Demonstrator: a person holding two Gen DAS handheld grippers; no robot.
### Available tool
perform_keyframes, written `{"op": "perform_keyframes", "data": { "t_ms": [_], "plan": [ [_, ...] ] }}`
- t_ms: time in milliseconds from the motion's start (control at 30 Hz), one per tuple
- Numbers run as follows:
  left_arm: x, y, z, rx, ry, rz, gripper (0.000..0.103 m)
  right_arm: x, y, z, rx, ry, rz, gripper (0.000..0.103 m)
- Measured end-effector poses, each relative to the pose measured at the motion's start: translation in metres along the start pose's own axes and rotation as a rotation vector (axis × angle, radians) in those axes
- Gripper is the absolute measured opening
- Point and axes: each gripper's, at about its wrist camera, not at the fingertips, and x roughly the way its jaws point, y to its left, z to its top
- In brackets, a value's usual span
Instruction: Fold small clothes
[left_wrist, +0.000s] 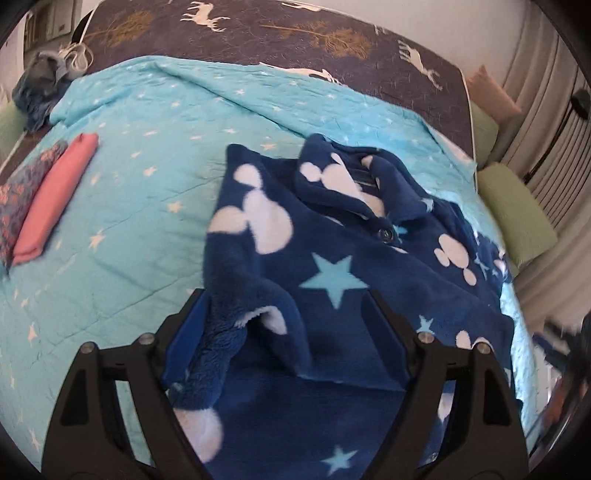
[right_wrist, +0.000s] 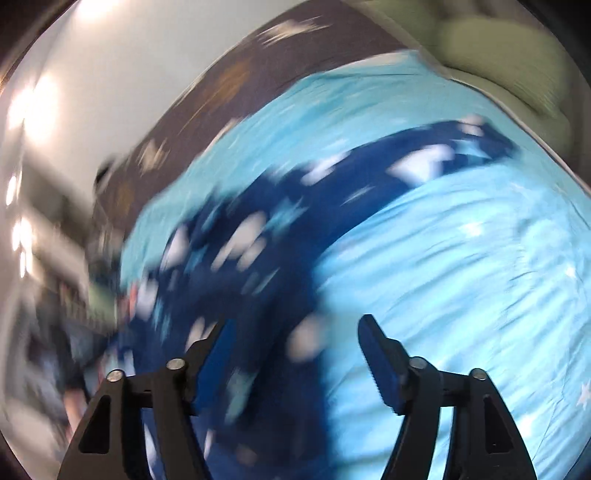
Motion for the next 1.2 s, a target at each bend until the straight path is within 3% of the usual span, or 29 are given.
{"op": "perform_keyframes", "data": {
  "t_ms": [67, 167, 300, 367, 433, 533, 633, 700, 733, 800, 833, 867, 900, 967, 1200],
  "plan": [
    [0.001, -0.007, 0.001, 0.011, -0.009, 0.031, 0.083, 0.001, -0.053, 0.027, 0.201, -0.057, -0.036, 0.072],
    [-0.005, -0.011, 0.002, 0.026, -0.069, 0.090, 0.083, 0.009, -0.116, 0.056, 0.393, -0.090, -0.016, 0.072],
    [-0.015, 0.002, 0.010, 0.023, -0.183, 0.304, 0.083, 0.029, -0.163, 0.081, 0.524, -0.117, -0.032, 0.072],
    [-0.019, 0.023, 0.013, -0.009, -0.188, 0.380, 0.083, 0.040, -0.175, 0.088, 0.554, -0.119, -0.035, 0.072],
    [-0.027, 0.046, 0.015, -0.081, -0.177, 0.361, 0.083, 0.052, -0.182, 0.095, 0.559, -0.114, -0.034, 0.072],
    [-0.038, 0.060, 0.018, -0.150, -0.194, 0.241, 0.083, 0.067, -0.190, 0.110, 0.556, -0.125, -0.059, 0.073],
    [-0.026, 0.042, 0.019, -0.088, -0.149, 0.080, 0.083, 0.079, -0.208, 0.120, 0.619, -0.140, -0.061, 0.073],
    [-0.003, 0.023, 0.015, 0.013, -0.071, 0.014, 0.083, 0.085, -0.219, 0.123, 0.670, -0.161, -0.040, 0.073],
    [0.010, 0.015, 0.011, 0.056, -0.045, 0.034, 0.083, 0.088, -0.224, 0.126, 0.693, -0.178, -0.033, 0.073],
    [0.043, 0.013, 0.001, 0.117, 0.014, 0.162, 0.083, 0.090, -0.229, 0.131, 0.717, -0.204, -0.028, 0.073],
    [0.059, 0.018, -0.005, 0.129, 0.046, 0.216, 0.088, 0.091, -0.229, 0.134, 0.721, -0.211, -0.030, 0.073],
    [0.070, 0.028, -0.008, 0.112, 0.061, 0.204, 0.098, 0.092, -0.230, 0.136, 0.720, -0.212, -0.033, 0.073],
    [0.073, 0.046, -0.008, 0.015, 0.064, 0.142, 0.101, 0.094, -0.229, 0.140, 0.715, -0.211, -0.038, 0.073],
    [0.068, 0.063, -0.003, -0.068, 0.056, 0.112, 0.102, 0.100, -0.229, 0.146, 0.703, -0.204, -0.054, 0.073],
    [0.069, 0.062, -0.010, -0.050, 0.027, 0.138, 0.102, 0.106, -0.246, 0.150, 0.765, -0.280, -0.007, 0.070]
  ]
}}
